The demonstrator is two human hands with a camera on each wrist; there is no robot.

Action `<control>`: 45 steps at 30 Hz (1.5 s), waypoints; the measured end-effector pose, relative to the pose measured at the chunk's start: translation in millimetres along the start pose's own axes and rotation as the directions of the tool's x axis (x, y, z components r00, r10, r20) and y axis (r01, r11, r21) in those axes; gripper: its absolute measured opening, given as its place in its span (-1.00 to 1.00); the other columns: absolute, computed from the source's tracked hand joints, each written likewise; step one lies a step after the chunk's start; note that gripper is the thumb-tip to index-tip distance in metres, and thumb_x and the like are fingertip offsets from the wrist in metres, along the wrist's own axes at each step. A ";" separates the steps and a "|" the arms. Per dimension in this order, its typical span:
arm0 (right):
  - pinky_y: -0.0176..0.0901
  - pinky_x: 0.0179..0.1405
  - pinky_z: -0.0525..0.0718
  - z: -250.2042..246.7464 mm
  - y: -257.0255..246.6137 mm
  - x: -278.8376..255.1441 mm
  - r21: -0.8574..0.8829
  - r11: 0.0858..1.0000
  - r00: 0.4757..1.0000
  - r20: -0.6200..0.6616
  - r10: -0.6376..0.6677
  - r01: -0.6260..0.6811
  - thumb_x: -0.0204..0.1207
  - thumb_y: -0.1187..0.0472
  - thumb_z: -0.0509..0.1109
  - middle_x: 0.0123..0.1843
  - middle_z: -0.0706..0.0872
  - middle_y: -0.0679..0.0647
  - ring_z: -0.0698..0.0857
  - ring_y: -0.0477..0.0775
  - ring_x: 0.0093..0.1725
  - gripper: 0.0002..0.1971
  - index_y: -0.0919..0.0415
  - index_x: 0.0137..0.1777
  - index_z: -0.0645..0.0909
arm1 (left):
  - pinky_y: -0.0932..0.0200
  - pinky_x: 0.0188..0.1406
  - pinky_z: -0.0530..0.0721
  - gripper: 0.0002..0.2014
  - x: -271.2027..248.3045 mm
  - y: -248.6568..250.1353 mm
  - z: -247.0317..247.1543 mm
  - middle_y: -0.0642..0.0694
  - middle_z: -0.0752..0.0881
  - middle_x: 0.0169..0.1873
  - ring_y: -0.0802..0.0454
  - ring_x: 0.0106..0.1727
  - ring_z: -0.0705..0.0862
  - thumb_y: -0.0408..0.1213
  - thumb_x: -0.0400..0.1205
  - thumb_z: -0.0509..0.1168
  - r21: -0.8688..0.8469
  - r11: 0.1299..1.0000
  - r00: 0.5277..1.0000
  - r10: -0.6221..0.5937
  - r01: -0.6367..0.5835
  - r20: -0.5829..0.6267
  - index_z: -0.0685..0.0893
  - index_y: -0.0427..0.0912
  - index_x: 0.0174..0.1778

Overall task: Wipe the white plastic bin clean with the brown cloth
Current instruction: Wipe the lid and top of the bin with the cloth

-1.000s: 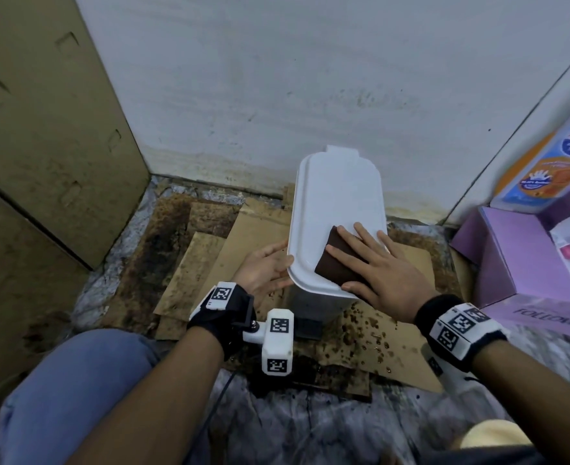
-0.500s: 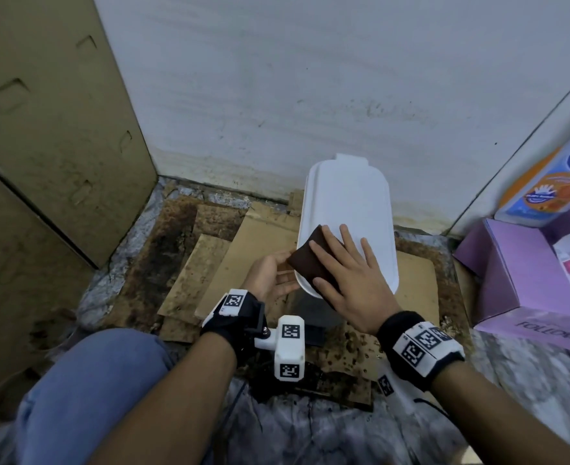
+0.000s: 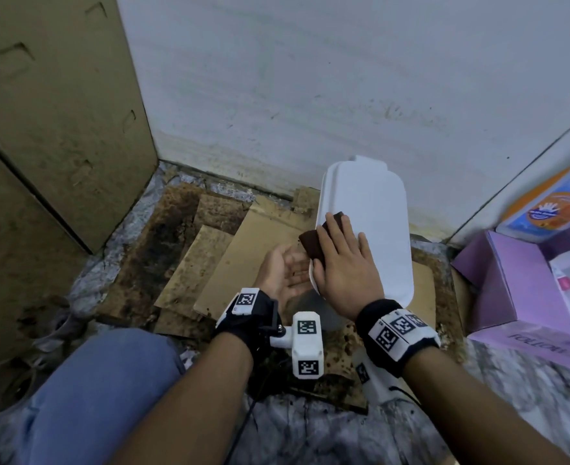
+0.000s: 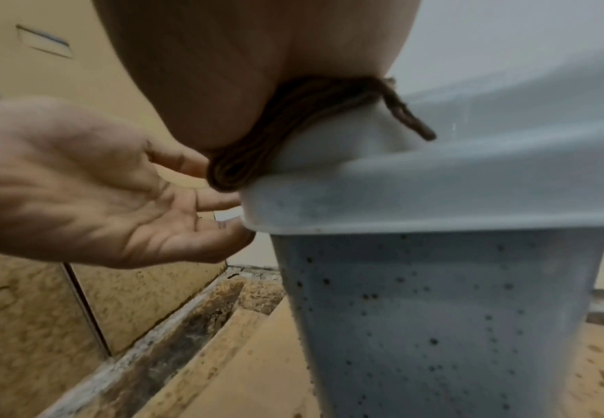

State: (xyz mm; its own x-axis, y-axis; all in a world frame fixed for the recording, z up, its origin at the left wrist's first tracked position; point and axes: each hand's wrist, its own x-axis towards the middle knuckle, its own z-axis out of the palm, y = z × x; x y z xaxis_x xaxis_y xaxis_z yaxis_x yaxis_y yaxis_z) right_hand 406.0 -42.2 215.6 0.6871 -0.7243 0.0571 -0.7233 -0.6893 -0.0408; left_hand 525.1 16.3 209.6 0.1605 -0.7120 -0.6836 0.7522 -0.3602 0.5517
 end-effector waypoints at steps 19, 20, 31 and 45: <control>0.26 0.64 -0.06 -24.7 11.6 57.6 -0.025 0.988 0.962 0.224 0.155 -0.153 0.67 0.05 0.04 0.74 -0.25 0.07 -0.27 0.14 0.70 -0.34 0.16 0.70 -0.11 | 0.08 -0.03 0.71 -0.60 12.3 -0.3 1.0 -0.11 0.83 -0.38 -0.05 -0.16 0.74 -0.04 0.82 0.11 -0.035 0.999 0.998 -0.028 0.031 0.063 0.75 -0.23 -0.03; 0.26 0.65 -0.05 -22.8 9.0 49.4 -0.025 0.988 0.966 0.207 0.153 -0.151 0.66 0.05 0.00 0.74 -0.24 0.09 -0.26 0.15 0.70 -0.35 0.18 0.70 -0.10 | 0.07 -0.02 0.72 -0.59 12.1 0.2 0.6 -0.15 0.83 -0.30 -0.06 -0.14 0.74 -0.03 0.82 0.12 -0.031 0.999 0.997 -0.030 0.032 0.069 0.75 -0.25 0.00; 0.29 0.64 -0.15 -13.4 -10.1 37.3 -0.093 0.979 0.960 0.199 0.198 -0.182 0.65 0.02 -0.04 0.74 -0.23 0.07 -0.27 0.13 0.71 -0.36 0.18 0.70 -0.08 | -0.03 0.11 0.72 -0.49 15.3 1.2 -2.9 -0.41 0.75 0.25 -0.22 0.15 0.73 0.11 0.77 0.16 -0.039 0.998 0.997 -0.055 0.058 0.061 0.73 -0.30 0.22; 0.25 0.64 -0.13 -24.6 -14.4 1.4 -0.066 0.984 0.953 0.247 0.178 -0.167 0.46 -0.01 -0.16 0.74 -0.26 0.06 -0.31 0.12 0.70 -0.25 0.15 0.70 -0.10 | 0.06 -0.07 0.70 -0.45 15.5 4.2 1.2 -0.34 0.72 0.10 -0.16 0.09 0.70 0.23 0.75 0.08 -0.035 0.997 0.991 -0.069 0.074 0.118 0.73 -0.19 0.14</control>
State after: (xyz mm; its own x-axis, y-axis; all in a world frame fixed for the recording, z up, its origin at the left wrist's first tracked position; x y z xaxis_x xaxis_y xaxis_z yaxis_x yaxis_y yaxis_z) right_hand 415.7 -32.9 240.7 0.5425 -0.8162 -0.1991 -0.8309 -0.5562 0.0163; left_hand 530.0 3.0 201.9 0.0316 -0.7516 -0.6589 0.7839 -0.3903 0.4828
